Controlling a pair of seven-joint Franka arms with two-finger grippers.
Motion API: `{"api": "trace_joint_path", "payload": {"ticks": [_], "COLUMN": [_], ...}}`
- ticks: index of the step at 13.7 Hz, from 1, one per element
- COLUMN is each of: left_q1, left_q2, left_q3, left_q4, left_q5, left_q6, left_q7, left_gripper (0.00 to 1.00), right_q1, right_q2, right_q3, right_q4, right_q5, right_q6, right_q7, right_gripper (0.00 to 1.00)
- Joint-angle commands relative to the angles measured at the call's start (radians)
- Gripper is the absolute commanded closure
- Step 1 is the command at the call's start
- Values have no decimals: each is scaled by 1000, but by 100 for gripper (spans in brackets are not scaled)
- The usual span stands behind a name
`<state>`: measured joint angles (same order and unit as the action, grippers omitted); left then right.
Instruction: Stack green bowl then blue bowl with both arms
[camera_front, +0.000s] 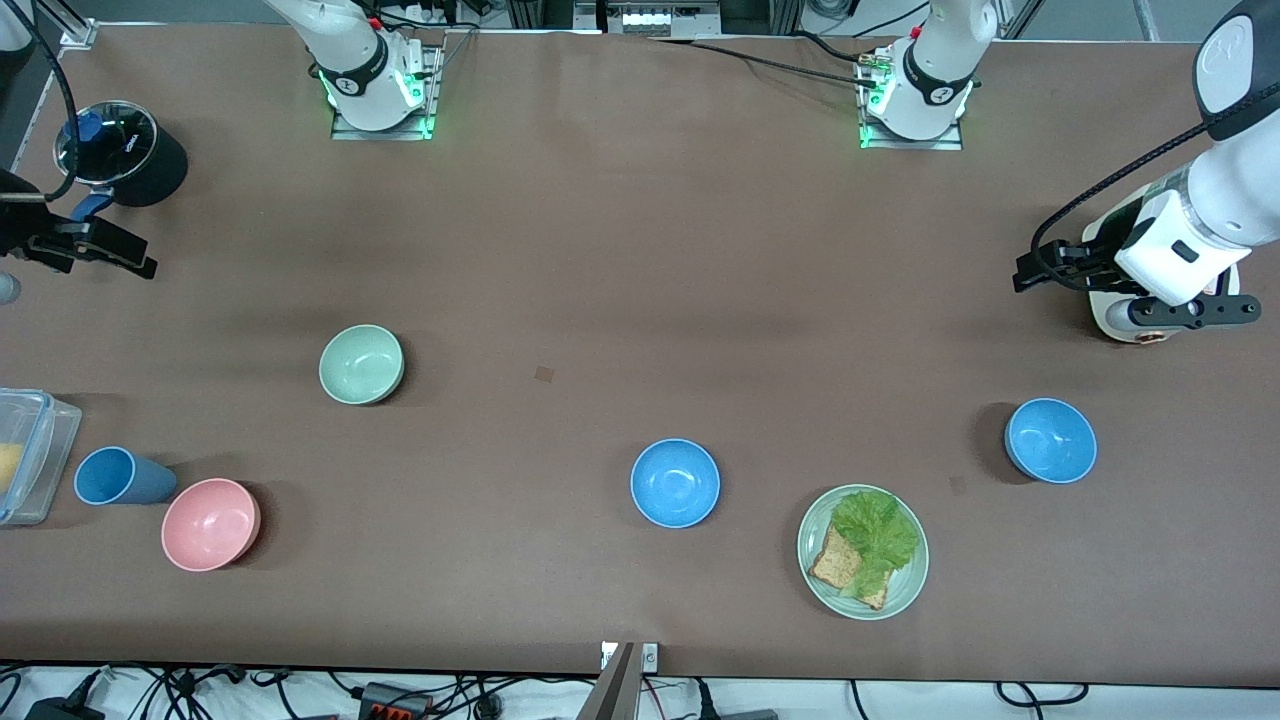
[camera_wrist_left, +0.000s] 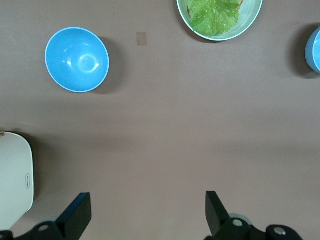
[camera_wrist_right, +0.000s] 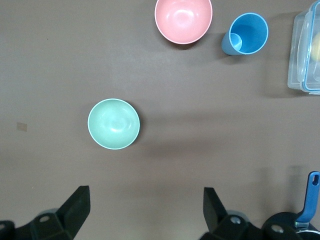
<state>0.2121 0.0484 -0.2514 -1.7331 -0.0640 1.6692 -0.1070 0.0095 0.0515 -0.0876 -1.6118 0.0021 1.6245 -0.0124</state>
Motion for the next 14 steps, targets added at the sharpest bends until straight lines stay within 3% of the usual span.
{"api": "trace_joint_path", "payload": {"ticks": [1, 5, 14], "left_q1": [1, 1, 3], "left_q2": [14, 14, 18], "left_q3": [1, 1, 1], "left_q4": [32, 32, 32], "left_q5": [-14, -14, -14], "left_q6": [-25, -25, -23], "left_q7": [1, 1, 4], "left_gripper": [0, 0, 0], "right_q1": [0, 0, 58], "right_q2": [-13, 40, 465], "right_q3": [5, 5, 5], "right_q4": [0, -4, -11], "right_q5": [-4, -17, -17], "right_q6": [-8, 29, 170], "right_q7": [-8, -8, 9], "right_gripper": [0, 0, 0]}}
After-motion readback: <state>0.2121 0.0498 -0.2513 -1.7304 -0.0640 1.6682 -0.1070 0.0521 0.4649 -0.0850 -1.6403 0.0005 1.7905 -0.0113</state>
